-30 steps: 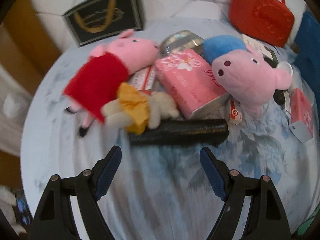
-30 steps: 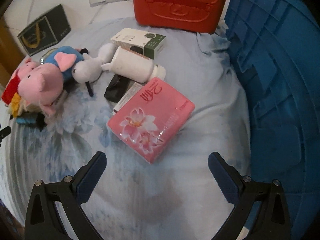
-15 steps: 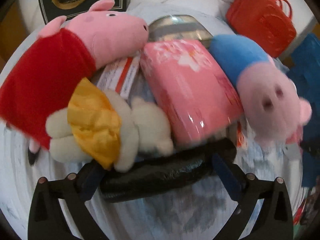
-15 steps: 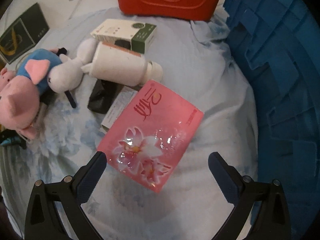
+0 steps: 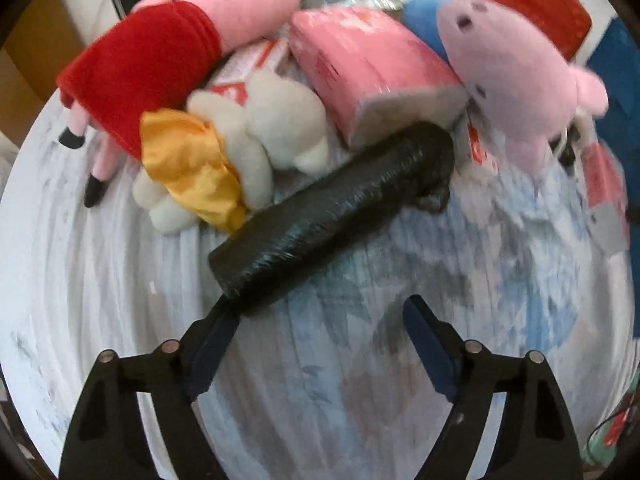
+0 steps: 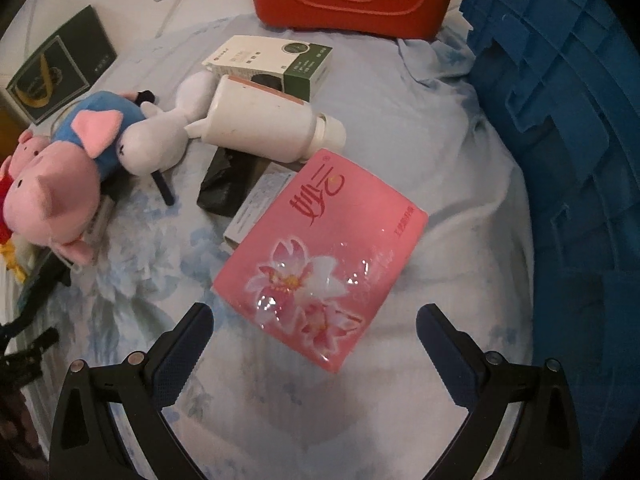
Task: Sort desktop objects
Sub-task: 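Lower the left gripper toward the black rolled bag while the right approaches the pink tissue pack, then grasp the black rolled bag with the left gripper while the right grasps the pink tissue pack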
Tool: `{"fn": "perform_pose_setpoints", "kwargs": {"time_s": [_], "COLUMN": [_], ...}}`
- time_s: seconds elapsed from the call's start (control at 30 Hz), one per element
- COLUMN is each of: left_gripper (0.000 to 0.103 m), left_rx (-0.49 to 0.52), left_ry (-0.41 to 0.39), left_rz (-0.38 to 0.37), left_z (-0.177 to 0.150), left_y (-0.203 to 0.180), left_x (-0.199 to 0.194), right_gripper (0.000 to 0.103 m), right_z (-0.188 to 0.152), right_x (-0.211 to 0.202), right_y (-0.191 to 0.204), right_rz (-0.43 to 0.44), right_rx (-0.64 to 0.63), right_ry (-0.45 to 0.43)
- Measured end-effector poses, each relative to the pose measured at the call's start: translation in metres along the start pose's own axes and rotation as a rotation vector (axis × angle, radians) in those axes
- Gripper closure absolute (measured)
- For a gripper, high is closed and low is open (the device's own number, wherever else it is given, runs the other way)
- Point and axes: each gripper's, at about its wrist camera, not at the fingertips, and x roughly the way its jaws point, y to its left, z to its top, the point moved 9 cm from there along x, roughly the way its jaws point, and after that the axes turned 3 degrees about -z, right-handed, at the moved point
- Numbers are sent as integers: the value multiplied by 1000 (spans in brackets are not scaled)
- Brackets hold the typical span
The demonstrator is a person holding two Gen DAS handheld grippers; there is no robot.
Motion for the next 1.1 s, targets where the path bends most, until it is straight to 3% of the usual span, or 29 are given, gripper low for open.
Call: {"fn": "perform_pose_setpoints", "kwargs": {"time_s": [0.1,0.2,0.37,0.43,0.57,0.67,0.77,0.9,1.03,1.1], "left_gripper": [21,21,21,21,21,21,21,21,38,46], "left_rx": [19,48,173,197,188,177,190,193,133,80], "left_ry": [-17,32,84,78,3,-65,-21,67,30,17], "left_rz": [21,-37,-171,-190,-187,-154,-111,-69,-13,-30], "left_z": [22,35,16,9,23,47,58,64,70,69], "left_y": [-2,-19,-82,-98,-109,-108,-107,-111,-117,-116], "left_x": [10,30,40,37,9,-4,28,74,92,92], "right_gripper": [0,0,0,0,0,0,0,0,0,0], "right_z": [-2,-1,14,23,37,41,36,35,31,21], "right_x": [0,3,15,23,47,51,56,59,68,73], "right_y": [-5,-10,-16,-16,-3,-4,-9,-6,3,4], "right_rz": [3,-1,2,15,77,75,127,126,57,54], "right_rx": [21,34,74,93,115,103,152,158,84,77], "right_ry": [3,12,20,25,56,43,86,110,126,155]}}
